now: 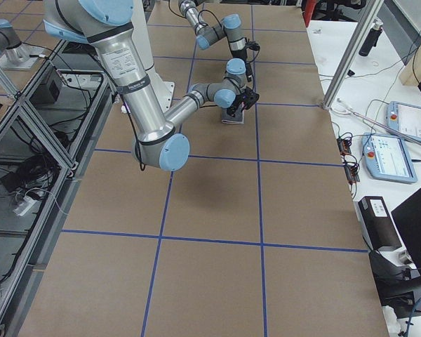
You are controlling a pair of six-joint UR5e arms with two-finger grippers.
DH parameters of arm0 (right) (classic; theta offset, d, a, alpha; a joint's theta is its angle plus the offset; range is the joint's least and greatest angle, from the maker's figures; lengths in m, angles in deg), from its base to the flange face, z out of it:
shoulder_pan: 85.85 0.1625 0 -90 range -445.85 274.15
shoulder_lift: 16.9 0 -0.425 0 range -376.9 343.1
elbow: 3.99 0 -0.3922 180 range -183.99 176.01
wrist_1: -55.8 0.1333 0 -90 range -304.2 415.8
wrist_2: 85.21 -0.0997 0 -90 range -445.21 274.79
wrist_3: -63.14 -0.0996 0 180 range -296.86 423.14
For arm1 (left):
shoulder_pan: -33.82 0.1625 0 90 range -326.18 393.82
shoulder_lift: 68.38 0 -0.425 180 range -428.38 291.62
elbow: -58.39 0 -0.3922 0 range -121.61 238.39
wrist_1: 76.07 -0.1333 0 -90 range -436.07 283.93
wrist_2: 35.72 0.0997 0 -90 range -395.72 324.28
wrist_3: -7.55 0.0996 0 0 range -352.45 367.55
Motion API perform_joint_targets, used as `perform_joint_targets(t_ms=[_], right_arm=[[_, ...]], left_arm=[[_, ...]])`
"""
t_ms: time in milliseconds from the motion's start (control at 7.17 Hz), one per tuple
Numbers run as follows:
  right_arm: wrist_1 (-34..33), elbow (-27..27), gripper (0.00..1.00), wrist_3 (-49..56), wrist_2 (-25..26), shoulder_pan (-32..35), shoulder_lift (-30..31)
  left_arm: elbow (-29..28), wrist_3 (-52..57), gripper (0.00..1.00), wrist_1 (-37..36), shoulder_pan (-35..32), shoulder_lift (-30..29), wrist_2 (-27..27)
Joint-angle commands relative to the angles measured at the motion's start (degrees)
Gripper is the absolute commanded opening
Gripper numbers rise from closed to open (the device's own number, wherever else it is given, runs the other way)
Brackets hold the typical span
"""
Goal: Fold towel twice with both arms
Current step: 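Move the right gripper to the folded towel's end nearest it and grasp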
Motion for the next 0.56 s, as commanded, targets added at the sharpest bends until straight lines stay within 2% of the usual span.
perform_joint_targets(t_ms=[0,140,419], right_arm=[[0.12,-1.72,0.95,-11.95,2.19,-2.21,1.86],[0.56,-1.81,0.85,-22.29,8.03,-4.49,1.87],[1.70,-1.20,0.73,-25.29,10.55,-7.76,2.04]], left_arm=[[2.87,0.10,1.00,-0.06,-1.67,1.72,-1.18],[2.87,0.02,1.00,-0.15,-1.67,1.72,-1.18],[2.79,0.02,1.00,-0.15,-1.67,1.72,-1.18]])
